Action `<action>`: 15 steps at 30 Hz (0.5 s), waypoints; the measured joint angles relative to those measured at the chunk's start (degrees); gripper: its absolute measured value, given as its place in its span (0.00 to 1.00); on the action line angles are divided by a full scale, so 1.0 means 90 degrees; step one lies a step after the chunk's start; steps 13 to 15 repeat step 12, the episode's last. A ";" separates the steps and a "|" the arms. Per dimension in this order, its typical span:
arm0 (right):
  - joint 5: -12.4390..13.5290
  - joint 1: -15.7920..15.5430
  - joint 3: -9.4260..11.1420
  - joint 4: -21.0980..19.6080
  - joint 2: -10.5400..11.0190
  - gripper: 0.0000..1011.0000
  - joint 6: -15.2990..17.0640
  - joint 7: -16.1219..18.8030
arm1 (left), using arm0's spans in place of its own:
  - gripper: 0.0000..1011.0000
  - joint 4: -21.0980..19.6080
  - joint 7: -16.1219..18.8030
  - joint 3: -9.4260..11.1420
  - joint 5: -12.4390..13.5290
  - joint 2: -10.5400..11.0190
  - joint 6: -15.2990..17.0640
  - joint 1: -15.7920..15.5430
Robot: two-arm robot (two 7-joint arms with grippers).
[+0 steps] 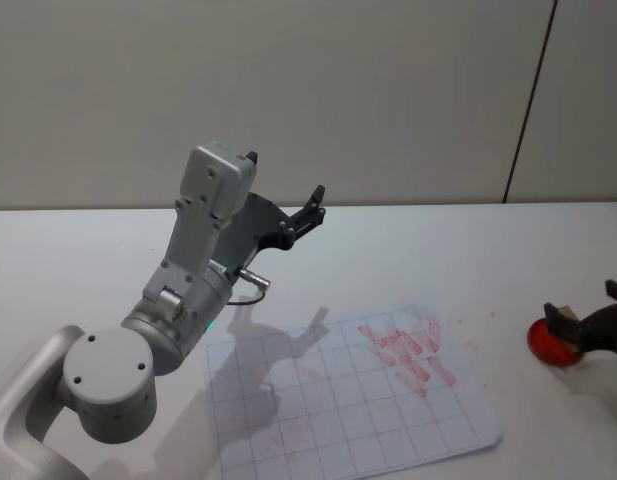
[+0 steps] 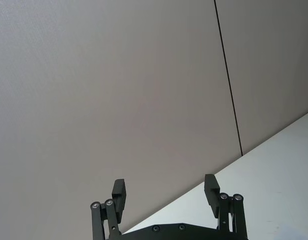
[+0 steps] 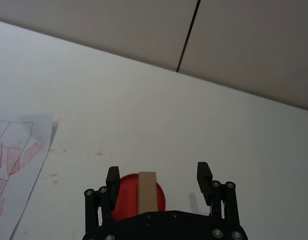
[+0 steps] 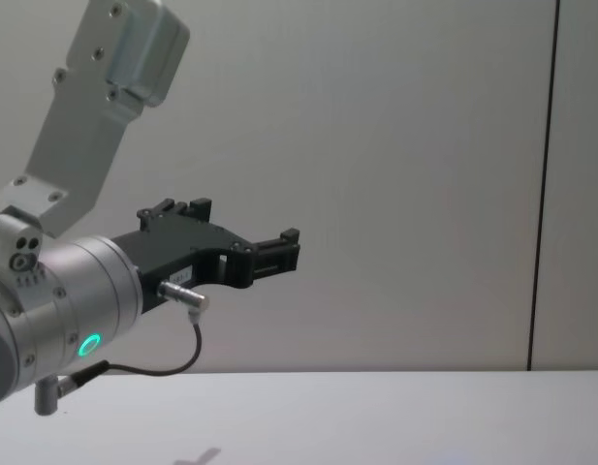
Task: Use the one hand to pick up the stamp and affix it onto the A4 paper.
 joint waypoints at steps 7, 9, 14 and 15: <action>0.0040 -0.0150 0.0115 -0.0152 0.0092 0.99 -0.0543 -0.0125 | 0.99 0.0000 0.0000 0.0000 0.0000 0.0000 0.0000 0.0000; 0.0049 -0.0197 0.0155 -0.0187 0.0127 0.99 -0.0744 -0.0155 | 0.99 0.0000 0.0000 0.0000 0.0000 0.0000 0.0000 0.0000; 0.0058 -0.0263 0.0212 -0.0226 0.0179 0.99 -0.1025 -0.0188 | 0.99 0.0000 0.0000 0.0000 0.0000 0.0000 0.0000 0.0000; 0.0058 -0.0263 0.0212 -0.0226 0.0179 0.99 -0.1025 -0.0188 | 0.99 0.0000 0.0000 0.0000 0.0000 0.0000 0.0000 0.0000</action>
